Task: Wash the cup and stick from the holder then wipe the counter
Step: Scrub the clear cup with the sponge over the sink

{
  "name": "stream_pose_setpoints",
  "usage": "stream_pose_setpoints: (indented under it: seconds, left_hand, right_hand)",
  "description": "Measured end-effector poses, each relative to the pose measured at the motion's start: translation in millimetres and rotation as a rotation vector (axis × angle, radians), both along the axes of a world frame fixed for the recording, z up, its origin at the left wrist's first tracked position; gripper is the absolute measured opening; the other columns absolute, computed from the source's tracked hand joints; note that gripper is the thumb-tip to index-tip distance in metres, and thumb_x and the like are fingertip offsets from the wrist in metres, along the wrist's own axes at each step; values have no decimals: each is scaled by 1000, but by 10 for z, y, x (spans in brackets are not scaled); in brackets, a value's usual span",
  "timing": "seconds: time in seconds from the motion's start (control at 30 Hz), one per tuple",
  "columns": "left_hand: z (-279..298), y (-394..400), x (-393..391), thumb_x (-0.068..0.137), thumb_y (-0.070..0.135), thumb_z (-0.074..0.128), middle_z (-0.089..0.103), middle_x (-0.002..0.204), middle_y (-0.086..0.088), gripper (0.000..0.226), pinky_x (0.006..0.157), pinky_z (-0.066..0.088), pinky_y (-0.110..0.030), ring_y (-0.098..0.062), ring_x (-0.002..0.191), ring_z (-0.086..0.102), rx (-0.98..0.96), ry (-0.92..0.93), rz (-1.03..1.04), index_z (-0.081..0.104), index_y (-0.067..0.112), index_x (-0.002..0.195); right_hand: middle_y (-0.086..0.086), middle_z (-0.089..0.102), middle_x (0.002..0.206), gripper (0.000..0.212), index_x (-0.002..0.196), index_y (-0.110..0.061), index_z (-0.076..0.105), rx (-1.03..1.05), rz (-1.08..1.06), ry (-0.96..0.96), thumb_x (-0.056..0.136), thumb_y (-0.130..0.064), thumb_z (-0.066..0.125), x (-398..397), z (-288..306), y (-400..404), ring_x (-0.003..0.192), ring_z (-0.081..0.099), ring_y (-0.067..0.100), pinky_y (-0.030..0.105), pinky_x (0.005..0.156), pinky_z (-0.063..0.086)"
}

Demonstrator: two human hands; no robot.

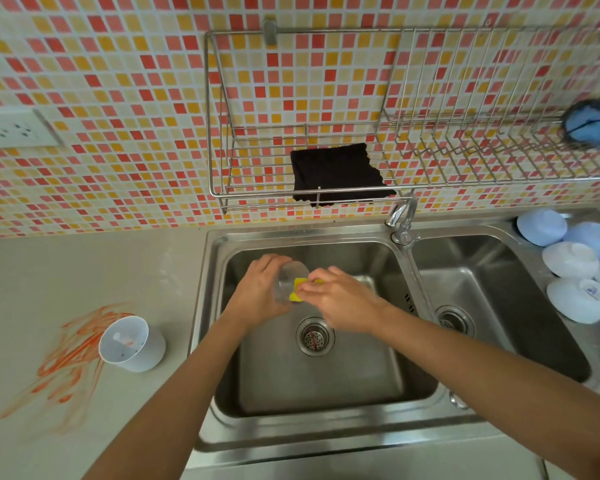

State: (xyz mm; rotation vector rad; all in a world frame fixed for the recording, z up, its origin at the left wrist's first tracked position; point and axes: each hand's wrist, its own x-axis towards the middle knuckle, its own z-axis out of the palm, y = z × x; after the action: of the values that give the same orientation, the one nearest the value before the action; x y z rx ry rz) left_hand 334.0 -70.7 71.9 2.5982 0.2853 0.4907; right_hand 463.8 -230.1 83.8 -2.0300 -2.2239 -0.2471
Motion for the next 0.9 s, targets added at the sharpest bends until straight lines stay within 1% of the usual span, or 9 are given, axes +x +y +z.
stream_pose_setpoints:
  seconds: [0.1, 0.2, 0.33, 0.43, 0.47, 0.6, 0.67, 0.73, 0.9]
  left_hand:
    - [49, -46, 37, 57, 22, 88, 57, 122, -7, 81, 100, 40, -34, -22, 114, 51, -49, 42, -59, 53, 6, 128]
    - [106, -11, 86, 57, 22, 88, 57, 123, -5, 81, 101, 36, -27, -18, 115, 49, -74, 30, -69, 54, 7, 128]
    - [126, 74, 97, 55, 22, 90, 59, 121, -5, 80, 99, 41, -30, -19, 112, 52, -66, 30, -57, 56, 8, 126]
    - [102, 84, 81, 54, 18, 90, 59, 120, -9, 79, 95, 34, -19, -24, 110, 53, -28, 70, -58, 56, 5, 125]
    - [90, 72, 75, 55, 18, 89, 58, 121, -10, 80, 95, 32, -18, -24, 111, 52, -18, 86, -65, 56, 5, 126]
    - [82, -9, 84, 59, 19, 86, 54, 127, -5, 80, 99, 30, -20, -21, 116, 48, -48, 103, -79, 52, 11, 131]
    - [124, 3, 120, 59, 17, 86, 54, 128, -5, 80, 98, 25, -15, -20, 118, 46, -50, 96, -75, 52, 10, 131]
    - [161, 29, 138, 58, 17, 87, 55, 128, -5, 80, 96, 24, -13, -16, 118, 44, -38, 103, -90, 54, 9, 130]
    - [98, 54, 59, 58, 22, 88, 54, 127, -3, 82, 99, 30, -21, -18, 117, 49, -87, 161, -87, 52, 12, 131]
  right_hand:
    - [-2, 69, 105, 41, 104, -11, 70, 59, 24, -193, 82, -9, 36, 169, 188, 31, 99, 61, 23, 36, 80, 49]
    - [-2, 70, 106, 35, 104, -9, 71, 166, -49, -143, 83, -6, 44, 132, 166, 16, 98, 62, 24, 35, 80, 50]
    - [-3, 71, 103, 41, 103, -12, 73, 160, -163, 205, 70, 6, 56, -49, 30, -42, 92, 58, 25, 35, 73, 53]
    - [-1, 74, 97, 39, 104, -12, 75, 113, -230, 449, 74, 8, 60, -133, -32, -56, 88, 60, 28, 35, 77, 55]
    - [-2, 74, 97, 39, 105, -13, 75, 72, -204, 436, 74, 7, 60, -133, -26, -63, 88, 60, 27, 36, 77, 55]
    - [-6, 71, 99, 47, 101, -13, 72, 11, -120, 87, 57, 3, 70, 84, 115, -4, 94, 61, 26, 36, 74, 53]
    - [-6, 70, 102, 47, 100, -13, 72, 21, -157, 33, 55, 1, 73, 124, 143, 18, 98, 61, 25, 35, 77, 52]
    - [-8, 70, 100, 46, 98, -15, 72, 17, -186, 48, 55, 0, 75, 66, 84, 2, 98, 60, 24, 34, 77, 51]
    - [-6, 71, 91, 32, 98, -14, 71, -34, -120, 211, 69, -4, 61, -21, -48, -72, 95, 57, 22, 37, 75, 52]
